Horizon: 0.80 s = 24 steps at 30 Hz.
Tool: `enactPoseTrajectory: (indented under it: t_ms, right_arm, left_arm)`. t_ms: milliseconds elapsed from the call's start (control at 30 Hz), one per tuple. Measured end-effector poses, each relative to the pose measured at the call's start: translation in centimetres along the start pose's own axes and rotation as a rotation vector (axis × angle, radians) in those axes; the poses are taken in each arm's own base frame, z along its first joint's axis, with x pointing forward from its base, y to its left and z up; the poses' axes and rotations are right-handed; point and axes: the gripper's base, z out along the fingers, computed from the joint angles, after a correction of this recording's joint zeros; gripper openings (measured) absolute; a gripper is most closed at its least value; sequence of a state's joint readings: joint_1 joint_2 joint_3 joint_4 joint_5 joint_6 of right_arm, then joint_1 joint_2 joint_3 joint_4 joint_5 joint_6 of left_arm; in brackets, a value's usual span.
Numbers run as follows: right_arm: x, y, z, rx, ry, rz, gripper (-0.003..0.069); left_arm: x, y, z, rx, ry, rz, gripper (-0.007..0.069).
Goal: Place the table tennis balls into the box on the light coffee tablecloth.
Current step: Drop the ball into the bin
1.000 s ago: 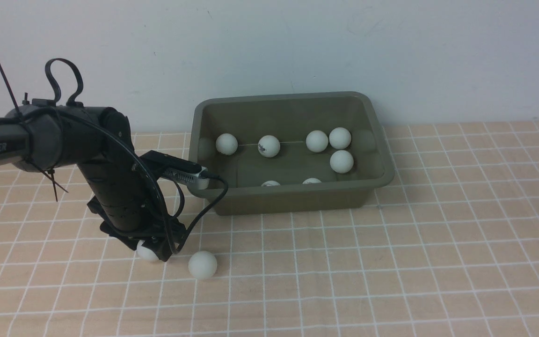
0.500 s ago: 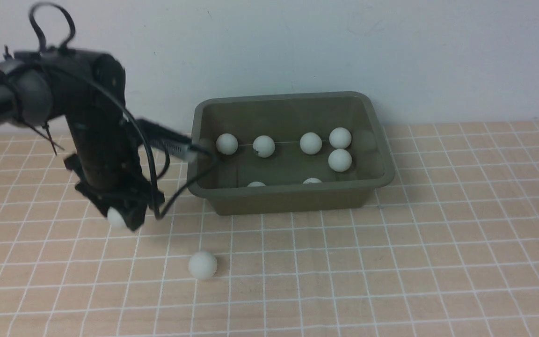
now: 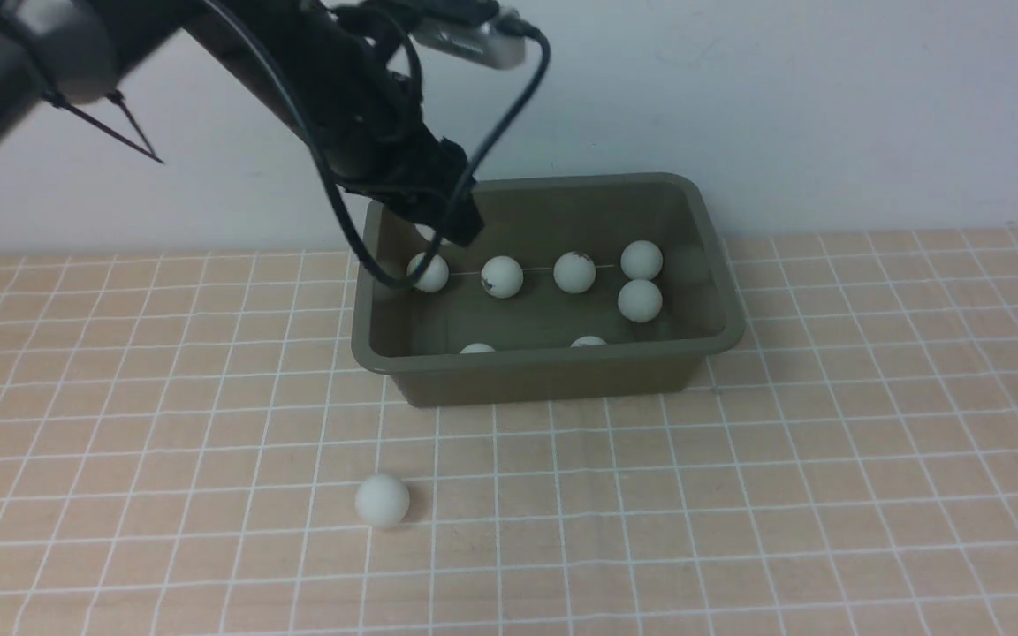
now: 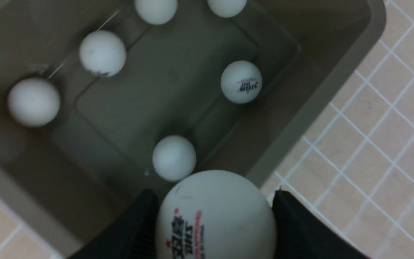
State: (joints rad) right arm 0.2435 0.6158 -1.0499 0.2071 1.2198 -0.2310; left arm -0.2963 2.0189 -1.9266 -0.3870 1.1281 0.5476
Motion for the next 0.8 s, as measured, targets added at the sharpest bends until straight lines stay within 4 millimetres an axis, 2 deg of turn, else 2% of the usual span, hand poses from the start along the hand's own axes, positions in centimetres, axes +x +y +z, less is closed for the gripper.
enactPoseTrajectory:
  t_ms: [133,300,367,467,600,700,800]
  right_arm:
    - [0.1,0.0,0.0,-0.002,0.008,0.0,0.0211]
    - [0.1,0.0,0.0,-0.003,0.012,0.0,0.0211]
    - [0.1,0.0,0.0,-0.003,0.013,0.0,0.0211]
    - [0.1,0.0,0.0,-0.005,0.015,0.0,0.0211]
    - [0.1,0.0,0.0,-0.005,0.016,0.0,0.0211]
    - [0.1,0.0,0.0,-0.005,0.016,0.0,0.0211]
    - [0.2,0.0,0.0,-0.005,0.017,0.0,0.0211]
  left_arm:
    - [0.0,1.0,3.4,-0.076,0.01,0.037,0.0318]
    - [0.2,2.0,5.9,-0.107,0.005,0.037,0.0332]
    - [0.5,2.2,6.5,-0.103,0.017,0.033,0.0363]
    - [0.9,2.5,7.8,-0.095,0.038,0.013,0.0469]
    - [0.8,2.4,7.5,-0.094,0.048,0.005,0.0522]
    - [0.5,2.2,6.0,-0.102,0.086,0.005,0.0521]
    - [0.4,1.8,3.4,-0.126,0.159,-0.015,0.0508]
